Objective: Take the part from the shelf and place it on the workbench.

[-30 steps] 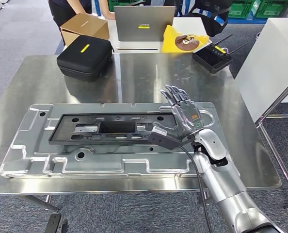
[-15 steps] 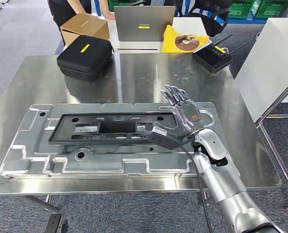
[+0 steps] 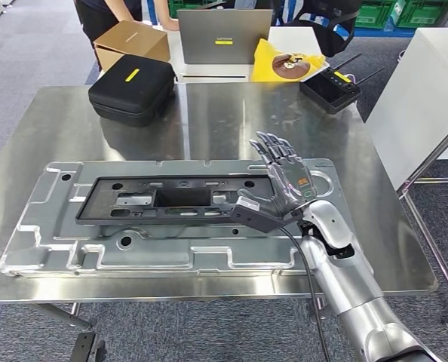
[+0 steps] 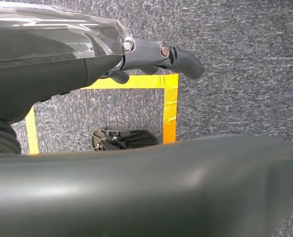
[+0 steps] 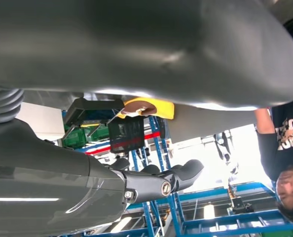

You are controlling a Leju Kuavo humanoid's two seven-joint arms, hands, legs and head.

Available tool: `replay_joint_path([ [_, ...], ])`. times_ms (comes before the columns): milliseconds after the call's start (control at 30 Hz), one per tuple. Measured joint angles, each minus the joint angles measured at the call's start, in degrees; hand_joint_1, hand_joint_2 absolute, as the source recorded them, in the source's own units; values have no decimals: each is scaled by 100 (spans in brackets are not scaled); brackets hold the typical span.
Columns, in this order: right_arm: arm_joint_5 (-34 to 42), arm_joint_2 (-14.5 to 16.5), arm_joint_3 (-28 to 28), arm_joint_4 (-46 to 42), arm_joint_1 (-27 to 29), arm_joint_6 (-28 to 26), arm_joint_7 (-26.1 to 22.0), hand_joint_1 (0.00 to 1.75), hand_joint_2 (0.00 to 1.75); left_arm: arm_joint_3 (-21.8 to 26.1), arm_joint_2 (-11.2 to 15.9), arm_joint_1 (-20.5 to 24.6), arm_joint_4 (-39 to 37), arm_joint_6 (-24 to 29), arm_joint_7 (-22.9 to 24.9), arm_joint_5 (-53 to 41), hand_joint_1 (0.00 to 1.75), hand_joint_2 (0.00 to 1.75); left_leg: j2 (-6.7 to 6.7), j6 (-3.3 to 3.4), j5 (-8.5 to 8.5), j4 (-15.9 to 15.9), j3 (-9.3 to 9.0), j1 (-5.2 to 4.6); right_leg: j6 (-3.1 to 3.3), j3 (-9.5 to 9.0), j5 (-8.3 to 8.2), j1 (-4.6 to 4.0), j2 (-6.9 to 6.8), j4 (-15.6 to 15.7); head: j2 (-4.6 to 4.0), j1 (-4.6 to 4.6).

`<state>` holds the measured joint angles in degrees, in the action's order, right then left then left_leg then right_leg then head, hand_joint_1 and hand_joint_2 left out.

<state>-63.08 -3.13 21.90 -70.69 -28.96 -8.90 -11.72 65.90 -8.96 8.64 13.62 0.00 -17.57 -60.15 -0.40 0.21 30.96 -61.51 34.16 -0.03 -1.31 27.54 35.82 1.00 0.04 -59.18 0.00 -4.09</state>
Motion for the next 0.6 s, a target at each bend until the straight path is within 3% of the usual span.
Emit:
replay_joint_path([
  [600, 0, 0, 0, 0, 0, 0, 0, 0, 0, 0, 0, 0, 1, 0, 0, 0, 0, 0, 0, 0, 0, 0, 0, 0, 0, 0, 0, 0, 0, 0, 0, 0],
])
